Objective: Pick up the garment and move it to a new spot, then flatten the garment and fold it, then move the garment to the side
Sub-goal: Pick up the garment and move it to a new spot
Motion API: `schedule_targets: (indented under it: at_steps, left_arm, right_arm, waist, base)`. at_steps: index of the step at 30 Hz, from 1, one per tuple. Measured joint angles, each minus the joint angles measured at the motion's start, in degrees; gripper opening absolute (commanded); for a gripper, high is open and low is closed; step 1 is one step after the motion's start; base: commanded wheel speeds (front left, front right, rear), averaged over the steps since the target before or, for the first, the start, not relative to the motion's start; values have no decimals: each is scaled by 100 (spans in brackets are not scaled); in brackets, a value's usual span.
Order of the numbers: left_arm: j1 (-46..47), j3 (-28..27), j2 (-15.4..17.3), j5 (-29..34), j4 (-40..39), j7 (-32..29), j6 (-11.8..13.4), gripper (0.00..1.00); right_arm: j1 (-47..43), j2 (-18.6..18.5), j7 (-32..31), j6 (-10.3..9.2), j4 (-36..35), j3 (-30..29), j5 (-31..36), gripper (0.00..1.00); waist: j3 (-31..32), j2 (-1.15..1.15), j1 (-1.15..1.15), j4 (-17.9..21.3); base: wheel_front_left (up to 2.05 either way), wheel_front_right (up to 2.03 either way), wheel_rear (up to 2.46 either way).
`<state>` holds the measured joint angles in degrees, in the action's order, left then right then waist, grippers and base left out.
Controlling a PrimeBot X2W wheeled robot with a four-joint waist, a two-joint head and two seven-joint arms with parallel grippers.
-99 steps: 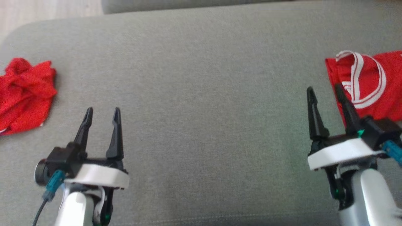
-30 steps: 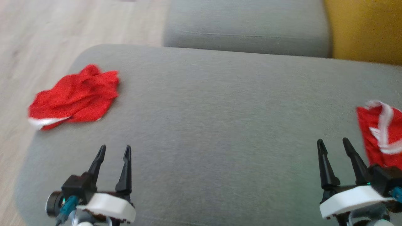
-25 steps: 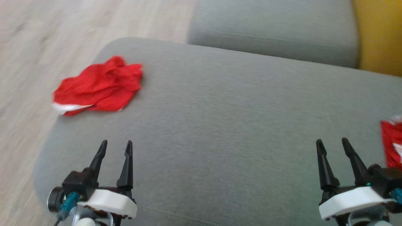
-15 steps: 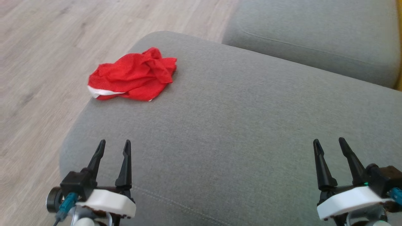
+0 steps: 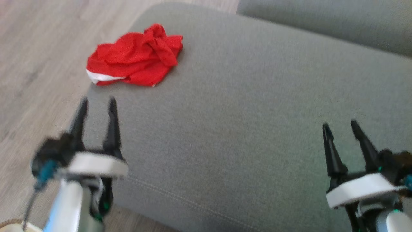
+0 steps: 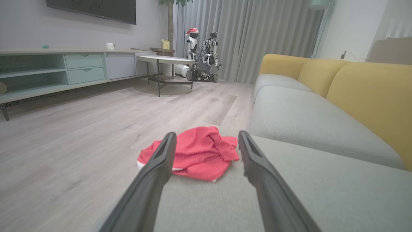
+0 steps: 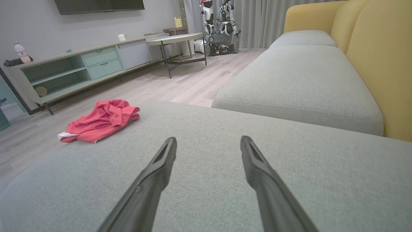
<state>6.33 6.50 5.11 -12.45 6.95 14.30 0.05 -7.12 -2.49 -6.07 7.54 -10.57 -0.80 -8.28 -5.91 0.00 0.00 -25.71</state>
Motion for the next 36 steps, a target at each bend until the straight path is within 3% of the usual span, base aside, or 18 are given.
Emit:
schedule_targets:
  at_steps: [7, 20, 29, 30, 32, 36]
  left_arm:
    - [1379, -469, -30, -186, 798, 42, -236, 100]
    - [3758, -797, 365, -379, 4814, 23, -589, 100]
    - [4576, -871, 715, -436, 6325, -280, -665, 100]
    - [4618, -862, 753, -435, 6377, -331, -670, 90]
    - [4681, -809, 799, -434, 6440, -354, -698, 0]
    - [4681, -689, 849, -410, 6520, -169, -712, 0]
  right_arm:
    - [476, -3, -367, 0, -424, 11, 337, 100]
    - [942, -127, -633, 0, -733, 78, 485, 100]
    - [1025, -183, -681, 0, -783, 108, 481, 100]
    - [1023, -185, -681, 0, -783, 109, 476, 100]
    - [1020, -185, -680, 0, -783, 105, 474, 100]
    - [1005, -185, -679, 0, -762, 91, 422, 100]
  waist:
    - [-821, 0, 0, 173]
    - [-2130, 0, 2, 784]
    - [-2441, 0, 1, 1127]
    - [-2436, 0, 1, 1145]
    - [-2413, 0, 1, 1163]
    - [-2300, 0, 1, 1153]
  base:
    - [0, 0, 0]
    - [0, 0, 0]
    - [0, 0, 0]
    - [0, 0, 0]
    - [0, 0, 0]
    - [0, 0, 0]
